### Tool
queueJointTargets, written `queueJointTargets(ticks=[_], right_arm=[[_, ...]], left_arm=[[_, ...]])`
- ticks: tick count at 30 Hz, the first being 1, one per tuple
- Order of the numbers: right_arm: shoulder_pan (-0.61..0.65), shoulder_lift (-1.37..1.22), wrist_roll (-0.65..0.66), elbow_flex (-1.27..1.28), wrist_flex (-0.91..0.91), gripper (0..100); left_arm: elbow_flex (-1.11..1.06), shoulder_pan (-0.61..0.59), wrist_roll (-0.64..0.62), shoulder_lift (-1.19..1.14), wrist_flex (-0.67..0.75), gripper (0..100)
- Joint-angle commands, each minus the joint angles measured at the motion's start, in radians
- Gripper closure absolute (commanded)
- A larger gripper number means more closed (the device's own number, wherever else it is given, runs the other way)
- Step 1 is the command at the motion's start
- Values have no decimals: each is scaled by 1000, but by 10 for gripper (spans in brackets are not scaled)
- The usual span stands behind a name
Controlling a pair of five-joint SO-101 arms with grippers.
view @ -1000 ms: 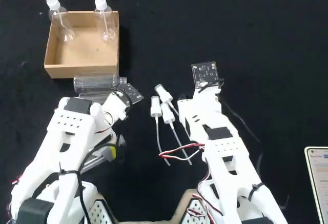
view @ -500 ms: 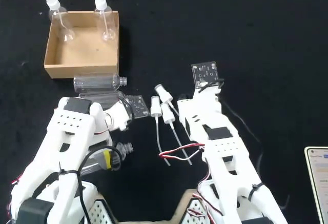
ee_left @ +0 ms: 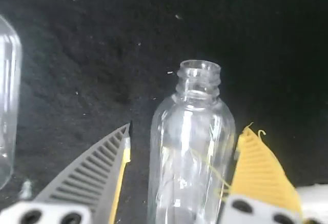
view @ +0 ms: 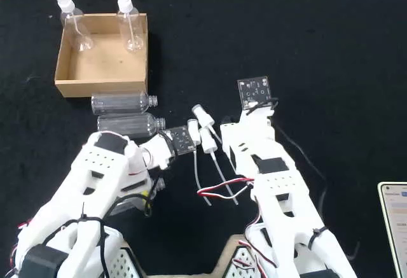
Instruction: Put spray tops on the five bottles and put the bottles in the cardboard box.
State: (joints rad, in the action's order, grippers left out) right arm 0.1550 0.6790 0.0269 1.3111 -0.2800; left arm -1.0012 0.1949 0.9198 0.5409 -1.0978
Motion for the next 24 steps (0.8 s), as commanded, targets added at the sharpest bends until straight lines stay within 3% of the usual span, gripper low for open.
queueJointTargets(ticks=[1, 10, 16, 24], right_arm=[[-15, 1, 6, -58, -6, 986], [-15, 1, 6, -58, -6, 986], [-15, 1, 6, -58, -6, 986], [-15, 1, 6, -58, -6, 986]], left_arm=[[-33, 8, -23, 6, 71, 688], [-48, 7, -20, 9, 86, 696], [-59, 8, -29, 9, 80, 847], [50, -2, -175, 14, 15, 830]])
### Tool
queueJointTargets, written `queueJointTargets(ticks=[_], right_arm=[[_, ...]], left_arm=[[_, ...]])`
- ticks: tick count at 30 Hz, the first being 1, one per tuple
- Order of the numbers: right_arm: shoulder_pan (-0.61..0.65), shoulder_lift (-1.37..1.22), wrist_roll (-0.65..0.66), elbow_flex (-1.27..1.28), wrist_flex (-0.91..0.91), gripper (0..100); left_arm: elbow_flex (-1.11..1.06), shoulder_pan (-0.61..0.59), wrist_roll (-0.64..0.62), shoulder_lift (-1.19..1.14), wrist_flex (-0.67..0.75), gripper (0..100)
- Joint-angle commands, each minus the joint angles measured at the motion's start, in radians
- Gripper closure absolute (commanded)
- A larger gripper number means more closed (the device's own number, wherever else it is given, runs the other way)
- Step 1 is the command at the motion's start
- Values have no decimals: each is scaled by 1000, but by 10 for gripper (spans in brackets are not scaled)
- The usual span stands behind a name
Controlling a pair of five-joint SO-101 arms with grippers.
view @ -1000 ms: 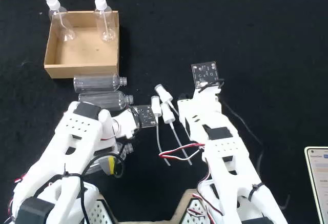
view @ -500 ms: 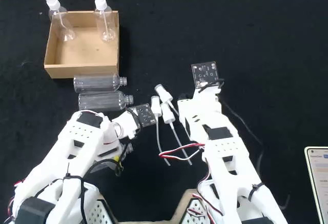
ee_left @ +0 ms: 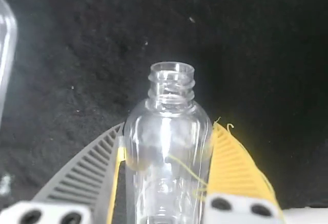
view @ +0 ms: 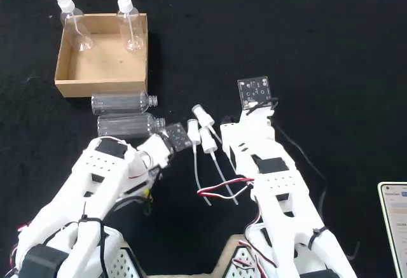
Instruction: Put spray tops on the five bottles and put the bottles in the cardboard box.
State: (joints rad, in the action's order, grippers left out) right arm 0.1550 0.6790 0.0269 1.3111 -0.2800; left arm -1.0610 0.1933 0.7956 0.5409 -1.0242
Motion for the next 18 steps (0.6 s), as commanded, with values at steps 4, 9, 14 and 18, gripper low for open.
queueJointTargets(ticks=[4, 9, 14, 18], right_arm=[[-15, 1, 6, -58, -6, 986], [-14, 1, -2, -58, -8, 986], [5, -1, -2, -58, -12, 986], [61, -1, 5, -51, -14, 985]], left_arm=[[216, -1, -129, 92, -150, 830], [116, 5, -270, 270, -25, 830], [-85, 1, -419, 511, 199, 830], [-205, 8, -526, 686, 276, 830]])
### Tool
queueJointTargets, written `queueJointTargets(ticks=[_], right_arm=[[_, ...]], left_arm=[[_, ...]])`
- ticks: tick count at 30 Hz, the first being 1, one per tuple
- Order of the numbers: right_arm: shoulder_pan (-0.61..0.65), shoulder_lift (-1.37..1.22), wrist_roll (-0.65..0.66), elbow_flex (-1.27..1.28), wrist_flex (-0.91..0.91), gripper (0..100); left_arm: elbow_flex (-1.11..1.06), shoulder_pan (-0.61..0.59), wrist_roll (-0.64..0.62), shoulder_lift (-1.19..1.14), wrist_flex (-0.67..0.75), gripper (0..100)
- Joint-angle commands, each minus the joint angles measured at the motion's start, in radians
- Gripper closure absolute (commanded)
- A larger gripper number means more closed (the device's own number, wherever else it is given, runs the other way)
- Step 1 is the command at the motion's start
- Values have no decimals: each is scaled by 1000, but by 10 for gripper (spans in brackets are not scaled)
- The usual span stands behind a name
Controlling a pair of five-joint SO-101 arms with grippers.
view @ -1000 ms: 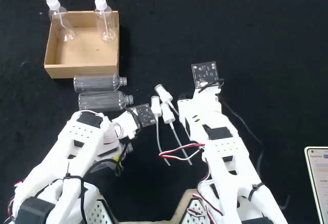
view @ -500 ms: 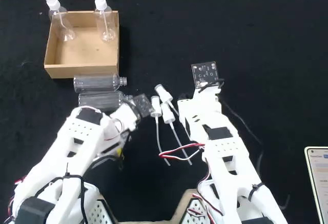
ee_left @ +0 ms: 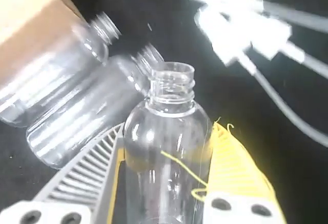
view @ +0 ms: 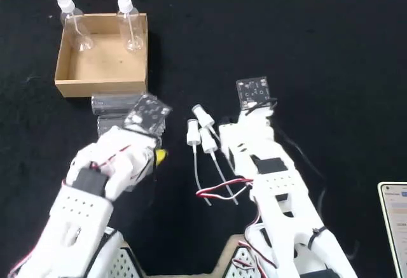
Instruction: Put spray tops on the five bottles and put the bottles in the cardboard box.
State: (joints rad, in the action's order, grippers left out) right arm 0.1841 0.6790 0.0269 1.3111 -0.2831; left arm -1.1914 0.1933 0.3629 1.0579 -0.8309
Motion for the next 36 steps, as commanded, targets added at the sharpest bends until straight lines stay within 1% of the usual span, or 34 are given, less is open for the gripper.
queueJointTargets(ticks=[1, 7, 10, 13, 16, 21, 27, 31, 36], right_arm=[[43, -1, 5, -48, -11, 985], [109, -7, 3, -42, -11, 870], [120, -61, 3, -56, -5, 873], [120, -171, -2, -125, -14, 880], [120, -308, -2, -226, -78, 890], [118, -414, -2, -381, -224, 892], [163, -441, -3, -386, -239, 892], [176, -435, -3, -394, -304, 892], [176, -352, -3, -386, -344, 892]], left_arm=[[-97, 2, -110, 206, 95, 830], [-259, 1, -227, 427, 166, 830], [-331, -1, -255, 545, 187, 830], [-389, -1, -276, 667, 180, 830], [-447, -2, -282, 775, 180, 830], [-464, -2, -284, 750, 187, 830], [-466, -2, -284, 750, 187, 830], [-469, -2, -282, 750, 187, 830], [-469, -2, -279, 750, 186, 830]])
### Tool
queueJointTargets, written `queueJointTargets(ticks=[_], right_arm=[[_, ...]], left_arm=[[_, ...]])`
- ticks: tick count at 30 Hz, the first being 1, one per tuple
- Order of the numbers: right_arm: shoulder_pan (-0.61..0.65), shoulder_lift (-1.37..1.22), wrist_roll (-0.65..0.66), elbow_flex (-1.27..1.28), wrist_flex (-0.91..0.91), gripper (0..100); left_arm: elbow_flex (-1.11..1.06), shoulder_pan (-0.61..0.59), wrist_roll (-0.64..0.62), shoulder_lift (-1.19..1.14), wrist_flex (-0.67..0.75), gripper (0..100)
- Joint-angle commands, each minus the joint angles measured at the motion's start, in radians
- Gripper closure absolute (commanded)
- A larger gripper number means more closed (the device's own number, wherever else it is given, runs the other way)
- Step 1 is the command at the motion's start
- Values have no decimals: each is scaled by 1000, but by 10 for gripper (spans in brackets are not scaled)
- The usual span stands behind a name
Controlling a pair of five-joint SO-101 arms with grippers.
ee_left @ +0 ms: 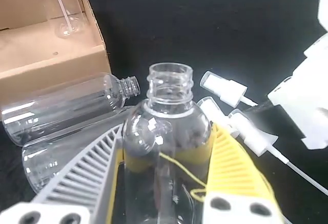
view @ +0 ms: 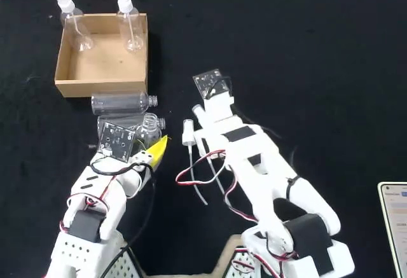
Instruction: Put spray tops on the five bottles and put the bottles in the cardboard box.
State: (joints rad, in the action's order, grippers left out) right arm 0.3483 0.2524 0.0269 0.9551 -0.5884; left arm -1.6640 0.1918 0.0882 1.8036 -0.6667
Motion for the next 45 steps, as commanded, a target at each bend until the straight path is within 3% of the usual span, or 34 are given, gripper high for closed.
queueJointTargets(ticks=[1, 6, 14, 19, 32, 39, 45], right_arm=[[15, 99, -3, -30, -61, 892], [81, 134, -2, 2, -68, 889], [81, 134, -2, 21, -44, 887], [64, 134, 3, 10, -83, 805], [60, -30, -2, -76, -103, 805], [64, -58, 5, -114, -147, 913], [58, -58, 6, -113, -152, 843]], left_arm=[[4, -1, -5, 5, 21, 830], [4, -1, -5, 5, 18, 830], [2, -1, -5, 5, 15, 830], [2, -1, -5, 5, 15, 830], [-8, -1, -3, 5, 15, 830], [-8, -1, -3, 5, 15, 830], [-8, -1, -3, 5, 15, 830]])
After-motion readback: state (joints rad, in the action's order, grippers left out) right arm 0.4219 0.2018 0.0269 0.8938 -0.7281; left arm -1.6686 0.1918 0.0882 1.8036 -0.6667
